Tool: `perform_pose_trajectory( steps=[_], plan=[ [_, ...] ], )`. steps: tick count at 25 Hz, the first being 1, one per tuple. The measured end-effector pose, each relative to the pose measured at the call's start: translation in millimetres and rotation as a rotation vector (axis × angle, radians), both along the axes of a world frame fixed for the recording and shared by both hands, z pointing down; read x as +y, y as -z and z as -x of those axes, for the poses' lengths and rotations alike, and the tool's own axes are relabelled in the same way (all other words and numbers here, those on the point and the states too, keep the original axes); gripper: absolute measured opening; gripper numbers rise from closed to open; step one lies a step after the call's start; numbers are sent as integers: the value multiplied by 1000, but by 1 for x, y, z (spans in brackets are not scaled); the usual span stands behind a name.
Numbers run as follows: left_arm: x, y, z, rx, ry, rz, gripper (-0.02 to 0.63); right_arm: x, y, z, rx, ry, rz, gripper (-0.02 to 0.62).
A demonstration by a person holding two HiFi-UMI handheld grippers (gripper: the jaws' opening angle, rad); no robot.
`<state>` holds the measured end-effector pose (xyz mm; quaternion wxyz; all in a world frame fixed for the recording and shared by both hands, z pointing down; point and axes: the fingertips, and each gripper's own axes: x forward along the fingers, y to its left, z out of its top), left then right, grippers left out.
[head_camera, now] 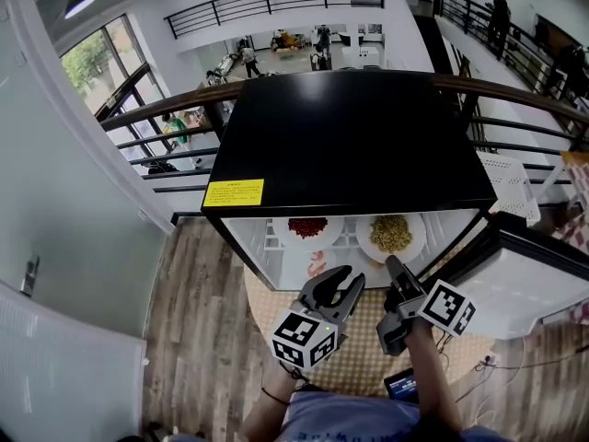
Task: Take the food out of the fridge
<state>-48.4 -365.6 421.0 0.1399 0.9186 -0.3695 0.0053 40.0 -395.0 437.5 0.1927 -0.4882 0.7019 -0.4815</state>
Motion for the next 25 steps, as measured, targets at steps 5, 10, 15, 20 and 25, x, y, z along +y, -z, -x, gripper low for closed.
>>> perform_pose_trajectory(
  steps=[5, 10, 15, 20, 25],
  plan=[
    [-1, -5, -3, 27, -40, 32, 129, 8, 0, -3, -51, 16, -2, 78],
    [-12, -1, -1, 163, -55, 83, 186, 13, -2, -7, -88, 32, 5, 69],
    [-27, -13, -5, 119, -82, 107, 206, 17, 0, -7, -136, 58, -8, 61],
    [-36, -15, -6, 258, -89, 180, 219, 23, 0, -8, -167, 83, -16, 58],
    [-39, -23, -11, 319, -109, 245, 222, 30, -1, -9, -154, 100, -14, 54]
  ],
)
